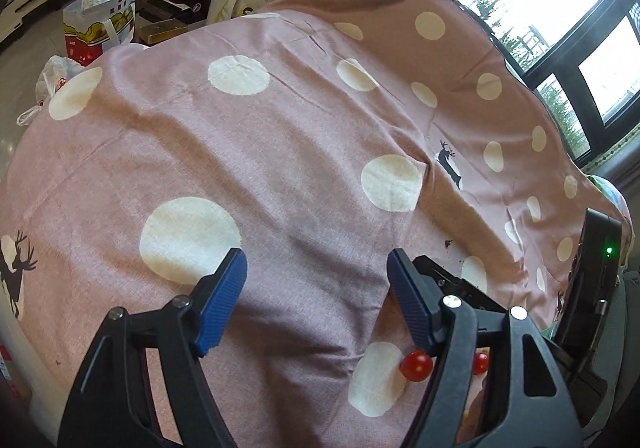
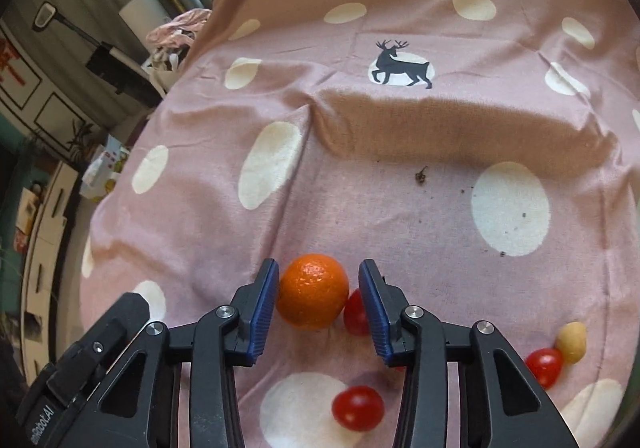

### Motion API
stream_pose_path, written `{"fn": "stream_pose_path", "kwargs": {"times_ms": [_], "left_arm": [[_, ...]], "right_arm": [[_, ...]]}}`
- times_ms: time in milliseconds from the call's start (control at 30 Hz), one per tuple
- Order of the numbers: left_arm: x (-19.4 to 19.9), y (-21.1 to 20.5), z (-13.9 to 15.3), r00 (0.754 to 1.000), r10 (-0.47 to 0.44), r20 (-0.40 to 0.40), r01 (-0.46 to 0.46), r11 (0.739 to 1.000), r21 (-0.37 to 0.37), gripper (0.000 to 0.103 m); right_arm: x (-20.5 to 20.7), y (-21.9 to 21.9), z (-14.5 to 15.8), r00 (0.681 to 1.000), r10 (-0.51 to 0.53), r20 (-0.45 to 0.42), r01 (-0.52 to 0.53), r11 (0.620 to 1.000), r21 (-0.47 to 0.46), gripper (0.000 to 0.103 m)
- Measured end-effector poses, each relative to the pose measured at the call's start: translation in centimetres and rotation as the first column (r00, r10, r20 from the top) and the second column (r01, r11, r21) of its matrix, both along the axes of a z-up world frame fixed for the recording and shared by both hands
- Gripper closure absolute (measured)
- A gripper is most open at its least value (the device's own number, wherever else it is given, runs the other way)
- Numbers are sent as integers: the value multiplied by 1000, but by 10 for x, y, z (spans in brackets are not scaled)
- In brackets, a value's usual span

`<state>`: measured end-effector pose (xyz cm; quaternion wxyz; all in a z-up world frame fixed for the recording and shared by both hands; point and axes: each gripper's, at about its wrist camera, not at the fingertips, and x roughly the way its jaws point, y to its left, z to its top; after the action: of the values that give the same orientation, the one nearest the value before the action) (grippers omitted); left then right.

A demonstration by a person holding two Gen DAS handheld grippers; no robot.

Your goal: Organize fruits

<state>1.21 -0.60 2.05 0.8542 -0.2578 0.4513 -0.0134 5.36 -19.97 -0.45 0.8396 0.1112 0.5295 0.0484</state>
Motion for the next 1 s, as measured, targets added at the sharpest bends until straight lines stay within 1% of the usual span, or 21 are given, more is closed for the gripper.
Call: {"fn": "stream_pose_path", "kwargs": {"times_ms": [167,200,267,367,467,533,667,733,800,867,933,1000], "left_arm": [[0,-5,0,1000,-23,-1,23,1000,19,31],[0,-6,0,1000,-27,1,27,999,23,31],[-1,-5,1,1000,-25,3,25,999,24,31],[-1,-7,1,1000,-30,4,30,999,27,31],[-1,-12,1,999,-44,5,43,998,39,34],[-2,-16,2,998,-58,8,57,997,48,35],[-3,-26,3,996,-85,10,84,995,61,35],[-5,-31,4,995,-103,13,102,993,64,35],[-6,-38,4,992,-123,14,122,990,67,35],[-6,-44,3,990,-142,12,141,987,73,35],[-7,-49,2,988,-157,8,155,984,81,35],[-8,-55,1,985,-173,4,171,981,93,35]], "right_arm": [[2,3,-9,1000,13,-19,-12,1000,15,60],[2,1,-11,1000,2,-20,-1,999,32,61],[2,0,-10,1000,-14,-15,15,999,38,62],[-6,-3,2,1000,-11,13,10,999,38,62],[-26,-20,20,999,-41,29,39,996,79,62],[-41,-33,25,997,-64,31,61,995,83,62],[-62,-56,16,991,-135,-9,135,990,29,62],[-67,-68,7,984,-170,-45,171,985,25,62],[-67,-74,-1,984,-165,-74,169,984,52,62],[-66,-76,-8,985,-136,-109,144,987,75,62],[-67,-76,-8,988,-116,-101,124,989,75,62],[-68,-76,-8,987,-110,-116,118,991,69,62]]}}
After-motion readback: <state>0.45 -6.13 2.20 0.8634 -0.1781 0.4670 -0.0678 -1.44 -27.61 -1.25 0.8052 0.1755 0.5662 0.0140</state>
